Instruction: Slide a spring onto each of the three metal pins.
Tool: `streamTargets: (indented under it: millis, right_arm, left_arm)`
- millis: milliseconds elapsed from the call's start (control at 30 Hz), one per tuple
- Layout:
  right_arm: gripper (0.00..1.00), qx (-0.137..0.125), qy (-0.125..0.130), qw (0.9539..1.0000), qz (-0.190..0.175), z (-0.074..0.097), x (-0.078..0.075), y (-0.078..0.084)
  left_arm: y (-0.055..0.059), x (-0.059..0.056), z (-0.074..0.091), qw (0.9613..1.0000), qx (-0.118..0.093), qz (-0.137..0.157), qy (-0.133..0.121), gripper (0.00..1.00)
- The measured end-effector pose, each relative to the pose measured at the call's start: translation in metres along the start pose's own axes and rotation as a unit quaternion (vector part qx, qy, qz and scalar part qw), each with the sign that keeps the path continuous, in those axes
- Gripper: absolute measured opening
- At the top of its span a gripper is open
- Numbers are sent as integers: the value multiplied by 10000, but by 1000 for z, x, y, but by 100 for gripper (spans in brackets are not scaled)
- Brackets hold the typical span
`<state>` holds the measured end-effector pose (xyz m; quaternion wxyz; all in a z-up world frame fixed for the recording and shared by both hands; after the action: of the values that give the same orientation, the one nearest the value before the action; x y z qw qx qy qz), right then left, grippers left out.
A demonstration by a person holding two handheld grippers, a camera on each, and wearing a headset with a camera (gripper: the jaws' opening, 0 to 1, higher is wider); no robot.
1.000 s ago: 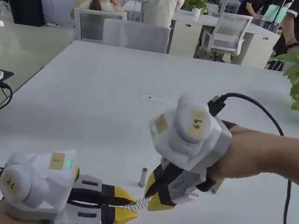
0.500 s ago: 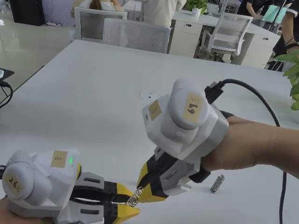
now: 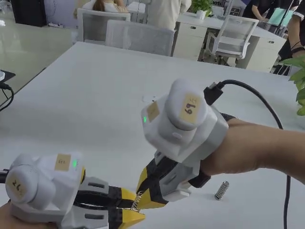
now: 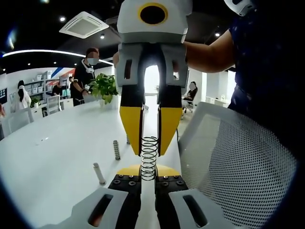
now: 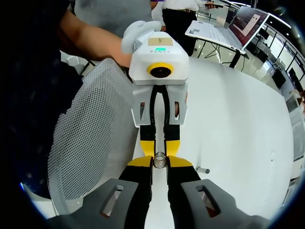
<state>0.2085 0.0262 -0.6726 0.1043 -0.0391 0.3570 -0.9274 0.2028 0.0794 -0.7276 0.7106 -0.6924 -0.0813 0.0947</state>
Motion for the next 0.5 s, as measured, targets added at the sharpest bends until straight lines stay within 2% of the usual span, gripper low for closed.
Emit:
streamTargets:
  millis: [500]
  right_arm:
    - [9,233,-91,9997,55,-6,1,5]
  left_arm:
    - [-2,-2,-4,10000,-8,-31,19,2]
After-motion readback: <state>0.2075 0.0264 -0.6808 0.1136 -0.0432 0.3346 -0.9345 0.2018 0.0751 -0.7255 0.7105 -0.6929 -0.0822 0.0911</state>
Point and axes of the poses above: the centre of the closed fingertips' face, and the gripper's own axes: z roughly backward along the fingers, x roughly to its left, y roughly out of its underside, the point moved 6 cm from there along z, roughly backward along the fingers, and after that the axes turned 15 degrees about -x, right-handed, at the moved point
